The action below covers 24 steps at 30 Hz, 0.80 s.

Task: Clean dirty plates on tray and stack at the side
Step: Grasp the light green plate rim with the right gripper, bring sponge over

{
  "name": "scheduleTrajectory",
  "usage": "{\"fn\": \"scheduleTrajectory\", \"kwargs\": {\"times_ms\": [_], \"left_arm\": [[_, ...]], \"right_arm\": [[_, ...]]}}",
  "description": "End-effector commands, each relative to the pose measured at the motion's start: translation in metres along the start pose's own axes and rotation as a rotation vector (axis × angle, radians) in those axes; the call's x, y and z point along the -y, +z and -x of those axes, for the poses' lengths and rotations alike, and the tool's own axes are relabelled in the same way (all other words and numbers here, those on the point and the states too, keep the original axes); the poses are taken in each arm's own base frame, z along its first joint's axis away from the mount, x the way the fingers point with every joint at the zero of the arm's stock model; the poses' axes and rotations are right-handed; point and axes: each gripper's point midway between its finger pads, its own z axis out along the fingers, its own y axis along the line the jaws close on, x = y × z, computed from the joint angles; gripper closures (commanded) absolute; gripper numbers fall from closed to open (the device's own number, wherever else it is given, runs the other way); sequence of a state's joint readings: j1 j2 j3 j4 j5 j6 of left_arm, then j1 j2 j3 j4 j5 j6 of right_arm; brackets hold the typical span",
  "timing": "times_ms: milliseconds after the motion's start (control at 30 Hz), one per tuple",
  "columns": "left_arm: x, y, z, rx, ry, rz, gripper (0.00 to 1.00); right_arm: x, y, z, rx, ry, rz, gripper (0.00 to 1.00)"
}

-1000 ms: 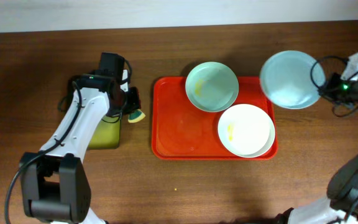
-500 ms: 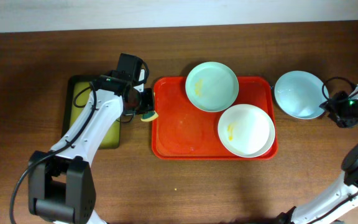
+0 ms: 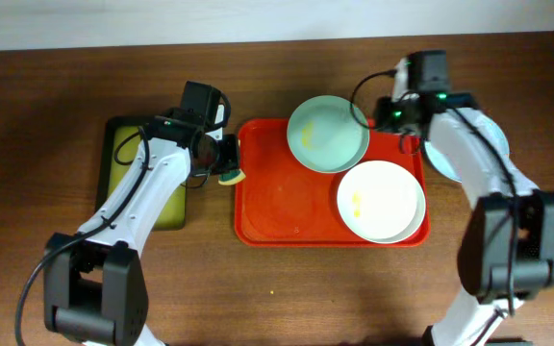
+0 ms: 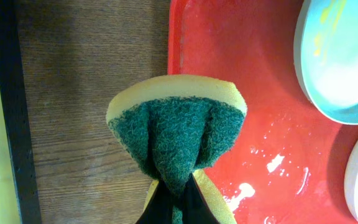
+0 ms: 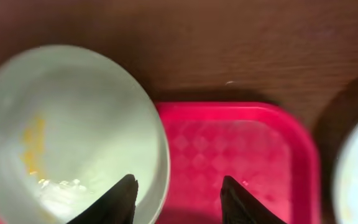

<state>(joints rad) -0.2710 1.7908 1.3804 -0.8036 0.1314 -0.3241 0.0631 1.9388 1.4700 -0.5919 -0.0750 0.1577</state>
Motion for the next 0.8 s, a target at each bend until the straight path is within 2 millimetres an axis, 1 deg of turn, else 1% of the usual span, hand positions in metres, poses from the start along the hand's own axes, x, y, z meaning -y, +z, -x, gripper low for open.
{"fn": "scheduleTrajectory", "kwargs": {"times_ms": [0,67,167,200,267,300,333,367,433,467,533,567,600,667,767], "left_arm": [[0.006,-0.013,0.007,0.038,0.028,-0.018,1.0],[0.006,-0.013,0.007,0.038,0.028,-0.018,1.0],[0.009,-0.012,0.005,0.035,0.036,-0.02,1.0],[0.013,-0.012,0.004,0.033,0.046,-0.023,1.0],[0.019,-0.011,0.002,0.031,0.06,-0.028,1.0],[0.019,-0.011,0.002,0.031,0.06,-0.028,1.0],[0.019,-0.011,0.002,0.032,0.06,-0.029,1.0],[0.02,-0.011,0.003,0.035,0.06,-0.03,1.0],[0.02,-0.011,0.003,0.037,0.061,-0.03,1.0],[0.02,-0.011,0.004,0.039,0.06,-0.031,1.0],[0.021,-0.012,0.006,0.05,0.062,-0.035,1.0],[0.021,-0.012,0.007,0.053,0.063,-0.036,1.0],[0.021,-0.012,0.007,0.053,0.062,-0.036,1.0],[0.021,-0.012,0.007,0.054,0.063,-0.036,1.0],[0.021,-0.012,0.007,0.054,0.063,-0.036,1.0]], "right_arm": [[-0.006,0.034,-0.014,-0.04,-0.04,-0.05,0.55],[-0.013,0.05,-0.021,-0.062,-0.051,-0.03,0.56],[-0.011,0.067,-0.027,-0.074,-0.05,-0.031,0.57],[-0.013,0.075,-0.033,-0.095,-0.048,-0.017,0.64],[-0.013,0.077,-0.035,-0.098,-0.035,-0.013,0.89],[-0.017,0.077,-0.034,-0.098,-0.029,0.005,0.96],[-0.024,0.076,-0.034,-0.103,-0.027,0.045,0.96],[-0.039,0.071,-0.032,-0.108,-0.025,0.131,0.96],[-0.063,0.057,-0.029,-0.123,-0.019,0.237,0.96],[-0.072,0.05,-0.031,-0.137,0.011,0.251,0.96],[-0.086,0.04,-0.039,-0.168,0.011,0.262,0.96],[-0.092,0.038,-0.044,-0.185,0.001,0.266,0.96],[-0.104,0.037,-0.059,-0.229,-0.022,0.268,0.96],[-0.113,0.034,-0.075,-0.282,-0.041,0.265,0.96],[-0.108,0.026,-0.103,-0.4,-0.03,0.233,0.96]]}}
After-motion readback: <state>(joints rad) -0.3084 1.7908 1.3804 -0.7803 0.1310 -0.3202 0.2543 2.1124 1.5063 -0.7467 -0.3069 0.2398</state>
